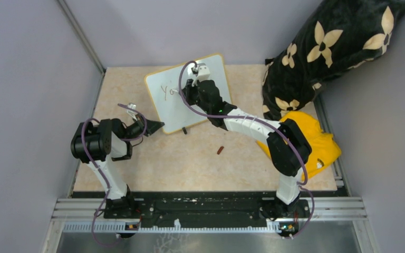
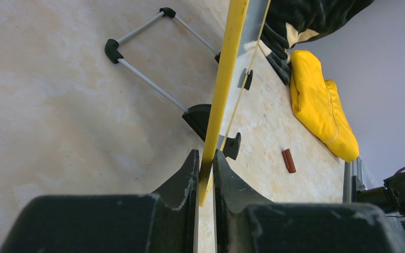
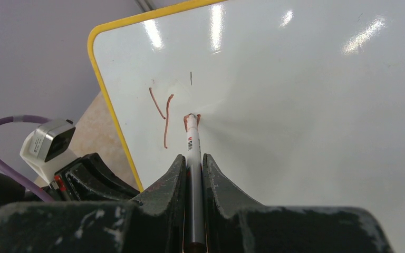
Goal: Write a sentence on the whiteboard
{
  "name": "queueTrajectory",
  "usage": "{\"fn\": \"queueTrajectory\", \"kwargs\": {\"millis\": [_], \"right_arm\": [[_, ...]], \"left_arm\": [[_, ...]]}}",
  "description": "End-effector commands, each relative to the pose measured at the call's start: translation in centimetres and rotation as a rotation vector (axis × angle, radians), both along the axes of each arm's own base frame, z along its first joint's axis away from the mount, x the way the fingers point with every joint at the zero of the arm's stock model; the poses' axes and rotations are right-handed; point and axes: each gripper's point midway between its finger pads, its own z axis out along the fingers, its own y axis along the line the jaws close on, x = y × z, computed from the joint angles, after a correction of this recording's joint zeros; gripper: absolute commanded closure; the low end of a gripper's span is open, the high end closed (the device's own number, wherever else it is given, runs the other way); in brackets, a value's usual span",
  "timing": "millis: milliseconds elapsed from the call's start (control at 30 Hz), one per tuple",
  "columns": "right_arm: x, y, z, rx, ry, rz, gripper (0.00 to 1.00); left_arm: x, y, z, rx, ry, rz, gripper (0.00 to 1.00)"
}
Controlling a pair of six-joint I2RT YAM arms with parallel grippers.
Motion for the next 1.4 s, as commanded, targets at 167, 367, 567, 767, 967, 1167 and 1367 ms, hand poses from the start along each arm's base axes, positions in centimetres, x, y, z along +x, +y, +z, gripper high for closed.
{"fn": "queueTrajectory", "kwargs": {"millis": [167,367,567,767,967,1167,1367], "right_arm": [[1.1,-2.1,1.4,0.014,-0.03,-0.079,1.0],[1.0,-2.2,1.2,0.013,-0.025,-0.079,1.0],[0.8,-2.2,1.4,0.018,-0.028,-0.071,1.0],[-0.2,-2.2,4.3,0.094,-0.084,-0.035,1.0],[-0.7,-2.5,6.4,0.127,-0.116,-0.031,1.0],[-0.5,-2.4,6.9,0.125,-0.134,-0.031,1.0],[0.3,-2.1,6.2,0.103,-0.122,-0.032,1.0]], "left_arm": [[-0.1,-0.3,0.0,0.008,-0.001,-0.01,1.0],[-0.1,-0.3,0.0,0.008,0.0,-0.009,1.0],[0.0,-0.2,0.0,0.008,0.0,-0.009,1.0],[-0.1,-0.3,0.0,0.008,0.0,-0.011,1.0],[-0.1,-0.3,0.0,0.008,0.0,-0.011,1.0],[-0.1,-0.3,0.0,0.008,0.0,-0.01,1.0],[-0.1,-0.3,0.0,0.008,0.0,-0.013,1.0]]}}
